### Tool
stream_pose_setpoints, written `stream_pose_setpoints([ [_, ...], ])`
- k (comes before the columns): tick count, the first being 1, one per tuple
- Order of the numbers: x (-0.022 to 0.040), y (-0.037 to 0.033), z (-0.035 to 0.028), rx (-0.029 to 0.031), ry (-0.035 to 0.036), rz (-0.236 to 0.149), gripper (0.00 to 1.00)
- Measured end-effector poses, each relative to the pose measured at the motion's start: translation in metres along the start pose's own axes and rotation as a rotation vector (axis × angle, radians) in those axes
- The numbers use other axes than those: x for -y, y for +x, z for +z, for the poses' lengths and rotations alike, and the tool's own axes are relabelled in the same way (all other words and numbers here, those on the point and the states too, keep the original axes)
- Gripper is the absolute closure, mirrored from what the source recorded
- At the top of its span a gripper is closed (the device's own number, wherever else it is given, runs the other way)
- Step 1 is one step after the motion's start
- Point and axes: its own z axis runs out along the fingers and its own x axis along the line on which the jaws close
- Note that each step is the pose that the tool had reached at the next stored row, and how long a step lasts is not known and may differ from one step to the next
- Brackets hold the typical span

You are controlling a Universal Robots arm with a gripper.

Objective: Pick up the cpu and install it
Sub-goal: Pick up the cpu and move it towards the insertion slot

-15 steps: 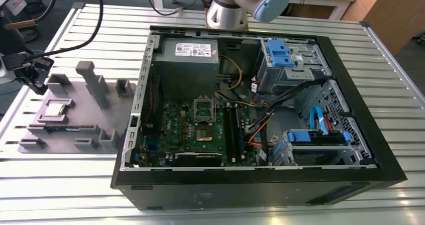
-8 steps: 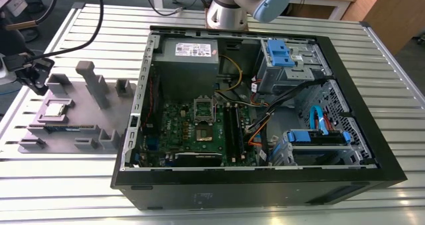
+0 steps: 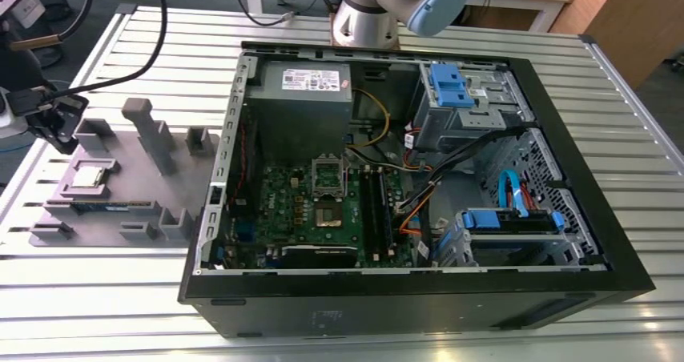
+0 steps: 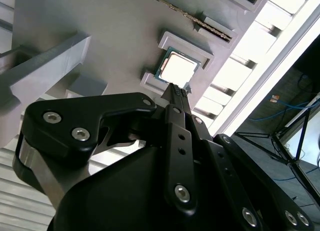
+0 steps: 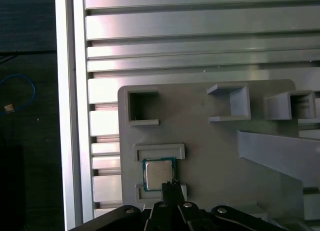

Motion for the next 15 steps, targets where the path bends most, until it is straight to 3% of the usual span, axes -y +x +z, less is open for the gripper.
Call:
stream_pose_setpoints([
  [7, 0.0002, 0.0, 0.0034, 0.0, 0.0, 0.0, 0.89],
  [15, 0.0007, 0.0003, 0.0157, 0.0, 0.0, 0.0, 0.89],
])
